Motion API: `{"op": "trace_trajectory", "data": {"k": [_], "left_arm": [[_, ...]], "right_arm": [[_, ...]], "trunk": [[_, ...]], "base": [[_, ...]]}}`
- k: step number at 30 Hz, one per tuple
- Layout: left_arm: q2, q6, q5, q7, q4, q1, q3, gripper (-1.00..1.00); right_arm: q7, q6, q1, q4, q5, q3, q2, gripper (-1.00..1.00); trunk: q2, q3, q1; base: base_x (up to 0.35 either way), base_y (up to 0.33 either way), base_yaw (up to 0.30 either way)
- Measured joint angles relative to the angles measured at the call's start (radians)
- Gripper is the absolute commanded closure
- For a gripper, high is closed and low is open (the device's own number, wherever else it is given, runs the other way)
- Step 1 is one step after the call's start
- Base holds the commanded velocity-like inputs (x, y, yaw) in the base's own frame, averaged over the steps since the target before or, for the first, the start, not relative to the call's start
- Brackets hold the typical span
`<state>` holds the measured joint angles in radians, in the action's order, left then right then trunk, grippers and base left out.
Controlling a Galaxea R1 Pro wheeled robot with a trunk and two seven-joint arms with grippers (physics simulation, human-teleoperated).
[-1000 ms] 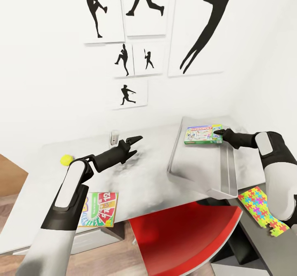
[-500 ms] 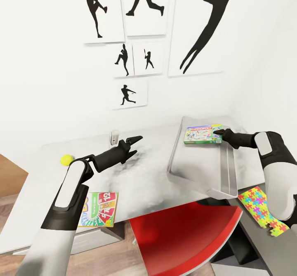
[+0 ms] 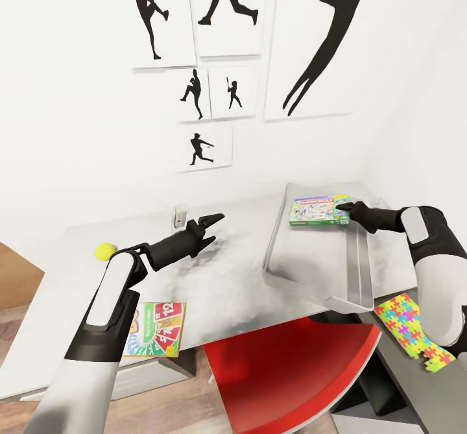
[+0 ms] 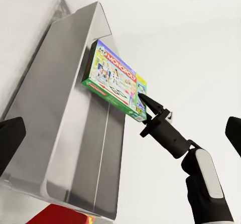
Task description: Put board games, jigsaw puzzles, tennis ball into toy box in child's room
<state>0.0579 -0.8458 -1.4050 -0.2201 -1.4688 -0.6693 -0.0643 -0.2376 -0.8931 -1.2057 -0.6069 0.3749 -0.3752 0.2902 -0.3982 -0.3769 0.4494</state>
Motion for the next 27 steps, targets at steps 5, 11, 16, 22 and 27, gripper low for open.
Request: {"op": "trace_trajectory", "data": {"k": [5,11,16,22,27], "left_arm": [[0.002,0.0,0.0,0.0,0.001,0.0,0.0,-1.0],[0.005,0.0,0.0,0.0,0.001,-0.003,-0.001,-1.0],[0.007,0.0,0.0,0.0,0.002,-0.005,-0.001,-1.0],[0.007,0.0,0.0,0.0,0.003,-0.006,-0.001,-1.0],[0.008,0.0,0.0,0.0,0.003,-0.006,-0.001,-1.0]], "right_arm": [[0.0,-0.001,-0.001,-0.002,0.001,0.0,0.003,1.0],[-0.001,-0.002,-0.001,-0.003,0.001,0.0,0.004,1.0],[-0.001,-0.002,-0.001,-0.003,0.001,0.0,0.003,1.0],[-0.001,-0.003,-0.001,-0.004,0.001,0.0,0.002,1.0],[-0.001,-0.004,0.0,-0.004,0.002,0.0,0.0,1.0]], "trunk": [[0.0,0.0,0.0],[0.0,0.0,0.0],[0.0,-0.001,0.0],[0.0,-0.005,0.0],[0.0,-0.012,0.0]], "base": [[0.0,0.0,0.0],[0.0,0.0,0.0],[0.0,0.0,0.0],[0.0,0.0,0.0],[0.0,0.0,0.0]]}}
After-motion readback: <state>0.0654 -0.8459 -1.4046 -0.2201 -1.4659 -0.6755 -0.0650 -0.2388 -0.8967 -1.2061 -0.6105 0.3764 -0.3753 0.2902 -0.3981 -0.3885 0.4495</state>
